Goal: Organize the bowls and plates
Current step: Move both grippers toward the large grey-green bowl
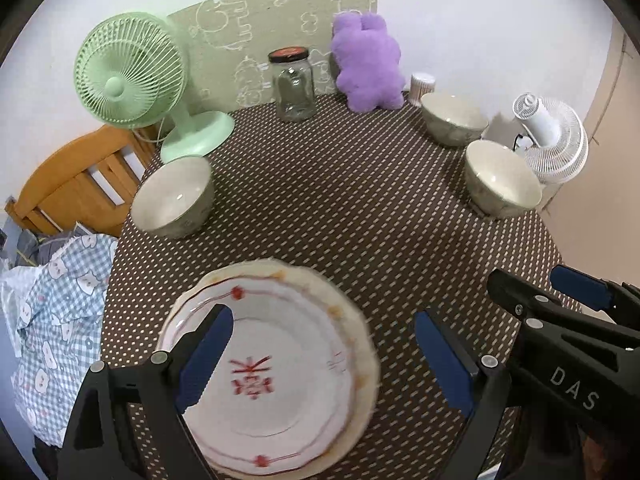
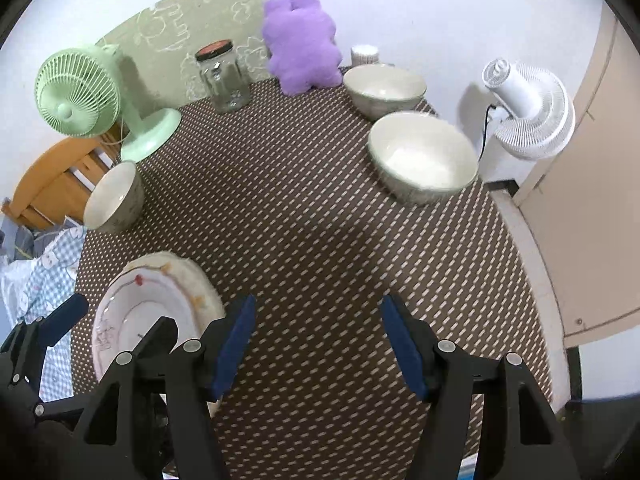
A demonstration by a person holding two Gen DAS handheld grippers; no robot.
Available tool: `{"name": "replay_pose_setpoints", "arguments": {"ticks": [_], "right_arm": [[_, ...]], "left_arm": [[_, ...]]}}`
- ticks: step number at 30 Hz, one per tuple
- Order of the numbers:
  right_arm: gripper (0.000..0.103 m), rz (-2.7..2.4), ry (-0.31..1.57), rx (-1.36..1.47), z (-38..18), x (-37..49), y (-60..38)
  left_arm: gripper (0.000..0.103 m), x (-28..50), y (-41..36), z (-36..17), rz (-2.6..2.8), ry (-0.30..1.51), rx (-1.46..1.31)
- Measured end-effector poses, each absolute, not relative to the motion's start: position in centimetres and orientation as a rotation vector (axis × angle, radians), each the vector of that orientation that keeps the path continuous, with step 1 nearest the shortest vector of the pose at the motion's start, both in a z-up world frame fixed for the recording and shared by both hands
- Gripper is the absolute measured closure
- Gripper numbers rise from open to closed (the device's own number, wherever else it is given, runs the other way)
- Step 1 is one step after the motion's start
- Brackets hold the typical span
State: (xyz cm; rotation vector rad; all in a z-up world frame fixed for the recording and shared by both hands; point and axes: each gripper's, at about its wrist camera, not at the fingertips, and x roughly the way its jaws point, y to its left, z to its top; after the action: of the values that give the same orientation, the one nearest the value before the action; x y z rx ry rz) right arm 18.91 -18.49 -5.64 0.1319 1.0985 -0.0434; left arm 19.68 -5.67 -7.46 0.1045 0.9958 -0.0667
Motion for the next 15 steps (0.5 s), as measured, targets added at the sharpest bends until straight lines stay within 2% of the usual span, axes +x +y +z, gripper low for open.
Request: {"name": "replay_pose_setpoints", "arguments": {"ticks": [15], "right_arm": [[0.034,0.039,1.060,0.063,-4.6,25.5,-28.5]], "left_arm": [[0.013,25.1,-15.3,-7.4,-0.005,0.982,0.005]]}}
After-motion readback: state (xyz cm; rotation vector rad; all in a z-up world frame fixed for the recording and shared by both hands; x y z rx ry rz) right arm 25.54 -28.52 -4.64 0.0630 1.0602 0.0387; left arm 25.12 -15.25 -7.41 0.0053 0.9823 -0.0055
